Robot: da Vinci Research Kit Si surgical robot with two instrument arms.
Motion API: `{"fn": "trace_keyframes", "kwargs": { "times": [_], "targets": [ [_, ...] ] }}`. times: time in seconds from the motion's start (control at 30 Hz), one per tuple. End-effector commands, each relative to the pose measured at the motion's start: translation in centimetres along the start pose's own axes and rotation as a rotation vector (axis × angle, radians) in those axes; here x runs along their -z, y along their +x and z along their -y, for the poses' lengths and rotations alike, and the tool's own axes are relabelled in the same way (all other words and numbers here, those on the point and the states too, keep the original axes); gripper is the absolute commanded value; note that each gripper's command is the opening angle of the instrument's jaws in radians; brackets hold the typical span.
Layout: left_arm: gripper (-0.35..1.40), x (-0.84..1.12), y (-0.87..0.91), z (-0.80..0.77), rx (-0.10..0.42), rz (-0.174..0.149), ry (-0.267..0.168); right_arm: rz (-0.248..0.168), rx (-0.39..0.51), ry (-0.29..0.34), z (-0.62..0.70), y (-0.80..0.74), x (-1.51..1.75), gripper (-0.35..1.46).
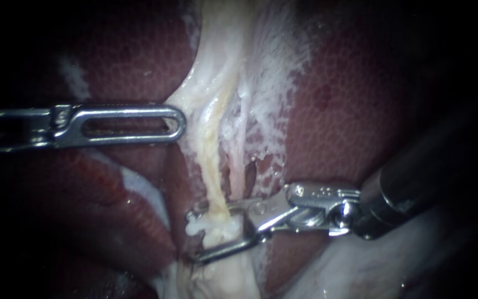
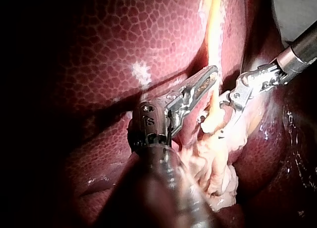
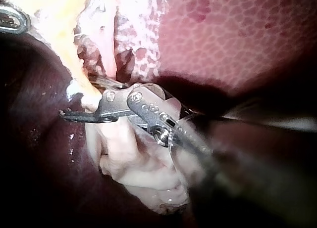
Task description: Going back first clip left tube
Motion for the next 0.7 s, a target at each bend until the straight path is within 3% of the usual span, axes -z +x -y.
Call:
{"fn": "trace_keyframes", "kwargs": {
  "times": [0.03, 0.4, 0.7],
  "targets": [
    [-0.35, 0.0, 0.0, 0.0, 0.0, 0.0, 0.0, -0.001, 0.011, -0.004, 0.0, 0.01, 0.02, 0.53],
    [-0.35, 0.0, 0.0, 0.0, 0.0, 0.0, 0.0, -0.006, 0.054, -0.026, -0.02, 0.07, 0.13, 0.57],
    [-0.35, 0.01, 0.0, 0.0, 0.0, 0.0, 0.0, -0.013, 0.042, -0.053, 0.02, 0.17, 0.49, 0.58]
  ]
}}
